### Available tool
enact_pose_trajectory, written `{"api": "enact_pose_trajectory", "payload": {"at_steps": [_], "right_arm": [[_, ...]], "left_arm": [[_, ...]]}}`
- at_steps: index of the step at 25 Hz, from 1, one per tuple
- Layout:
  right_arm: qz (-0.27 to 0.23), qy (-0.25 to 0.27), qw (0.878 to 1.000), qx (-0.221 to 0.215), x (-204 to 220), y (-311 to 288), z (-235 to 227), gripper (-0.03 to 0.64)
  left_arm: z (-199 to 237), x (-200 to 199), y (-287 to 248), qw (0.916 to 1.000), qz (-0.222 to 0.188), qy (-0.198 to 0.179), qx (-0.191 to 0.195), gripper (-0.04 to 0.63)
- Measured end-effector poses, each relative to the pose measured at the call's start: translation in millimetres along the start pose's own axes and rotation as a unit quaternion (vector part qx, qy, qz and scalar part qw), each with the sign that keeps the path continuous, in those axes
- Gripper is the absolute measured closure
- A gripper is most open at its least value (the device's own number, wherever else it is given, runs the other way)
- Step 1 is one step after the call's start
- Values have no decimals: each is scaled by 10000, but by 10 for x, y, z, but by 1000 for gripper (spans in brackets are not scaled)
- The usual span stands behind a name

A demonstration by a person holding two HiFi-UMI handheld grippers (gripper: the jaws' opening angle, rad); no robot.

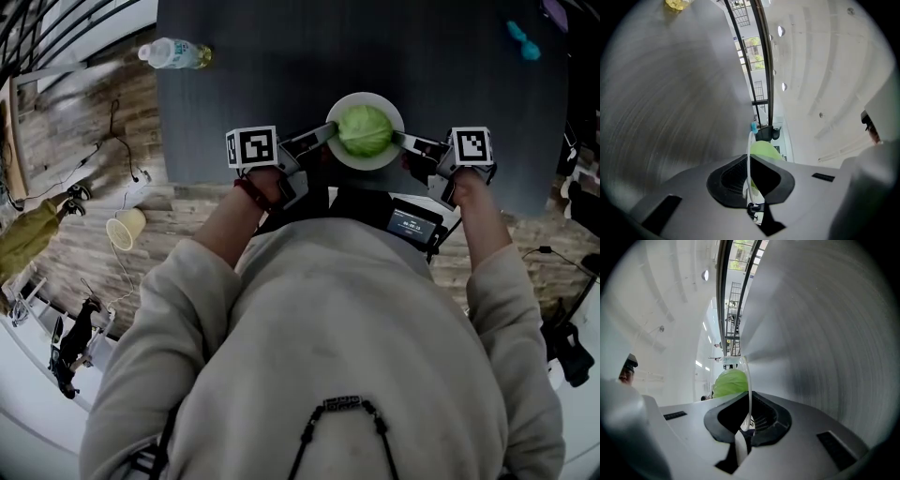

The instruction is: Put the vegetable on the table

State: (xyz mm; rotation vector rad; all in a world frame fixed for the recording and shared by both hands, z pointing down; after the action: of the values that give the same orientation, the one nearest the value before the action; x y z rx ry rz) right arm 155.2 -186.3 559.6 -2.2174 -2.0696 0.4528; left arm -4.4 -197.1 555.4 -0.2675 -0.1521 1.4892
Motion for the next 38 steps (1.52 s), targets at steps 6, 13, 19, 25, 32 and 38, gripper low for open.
{"api": "enact_pose_trajectory", "payload": {"at_steps": [6,13,19,25,32,38], "right_arm": [[-11,76,9999,-86,-117,-249,-207,592],[-49,-55,9999,-70,-107,-214,-433,592],[56,-377,9987,326,-63,-352,-682,592],[46,-866,9951,472,-27,-384,-774,592],[-59,-1177,9920,450,-15,-373,-780,591],[201,-1267,9872,948,-31,-377,-801,588]], "left_arm": [[293,-95,111,9998,-35,-196,39,577],[436,-92,-13,9999,96,-37,-132,577],[745,-18,29,9981,362,361,-353,575],[881,42,-15,9952,567,551,-570,569],[846,82,-39,9911,860,266,-983,557],[860,115,-48,9839,1107,124,-1396,552]]}}
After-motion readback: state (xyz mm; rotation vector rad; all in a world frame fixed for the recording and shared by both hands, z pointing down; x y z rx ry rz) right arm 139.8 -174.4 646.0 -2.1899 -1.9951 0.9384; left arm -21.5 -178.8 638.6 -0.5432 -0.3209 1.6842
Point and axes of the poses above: the fingertips, and each gripper's own axes: y backward along the fingers, z to its left, x out of its underside, the point moved 3 cm from there along y, backward along the fingers, and after that the axes turned 12 degrees about z, right-handed, at the moved point
